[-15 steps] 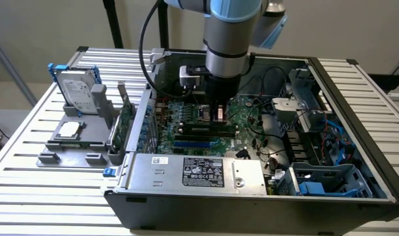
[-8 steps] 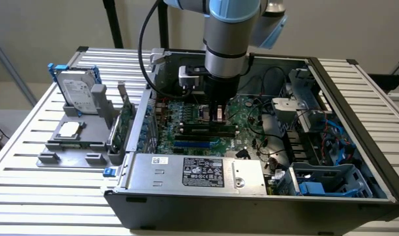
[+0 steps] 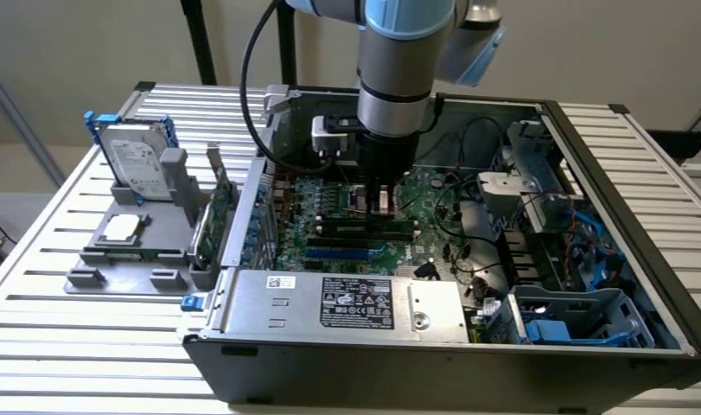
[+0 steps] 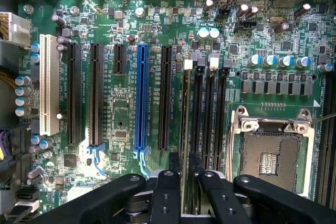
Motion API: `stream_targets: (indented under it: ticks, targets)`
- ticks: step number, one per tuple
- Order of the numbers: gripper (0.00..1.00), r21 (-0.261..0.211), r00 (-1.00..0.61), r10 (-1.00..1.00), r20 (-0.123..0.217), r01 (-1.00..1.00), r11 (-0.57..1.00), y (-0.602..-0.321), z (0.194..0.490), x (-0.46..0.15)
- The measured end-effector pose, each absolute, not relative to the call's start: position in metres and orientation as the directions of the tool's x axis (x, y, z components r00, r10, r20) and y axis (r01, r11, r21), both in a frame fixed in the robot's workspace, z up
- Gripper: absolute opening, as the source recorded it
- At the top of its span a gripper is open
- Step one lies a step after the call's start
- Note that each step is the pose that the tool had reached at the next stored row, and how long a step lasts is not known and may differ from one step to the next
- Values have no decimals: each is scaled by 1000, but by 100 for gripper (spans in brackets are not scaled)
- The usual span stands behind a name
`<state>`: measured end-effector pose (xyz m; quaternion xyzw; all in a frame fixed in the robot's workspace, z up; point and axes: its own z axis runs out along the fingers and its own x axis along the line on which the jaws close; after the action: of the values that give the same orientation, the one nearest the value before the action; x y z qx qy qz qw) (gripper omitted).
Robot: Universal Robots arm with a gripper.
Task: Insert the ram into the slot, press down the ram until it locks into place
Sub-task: 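Insert the ram into the slot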
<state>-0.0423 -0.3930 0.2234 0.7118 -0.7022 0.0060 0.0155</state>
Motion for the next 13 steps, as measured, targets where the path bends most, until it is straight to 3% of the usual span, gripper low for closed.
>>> stream_targets:
  ticks: [2, 3, 13]
  targets:
    - [20, 14, 14, -999, 30, -1000, -13, -393, 223, -43]
    - [13, 14, 14, -999, 30, -1000, -13, -393, 223, -43]
    - [13, 14, 12, -999, 30, -1000, -11, -393, 223, -44]
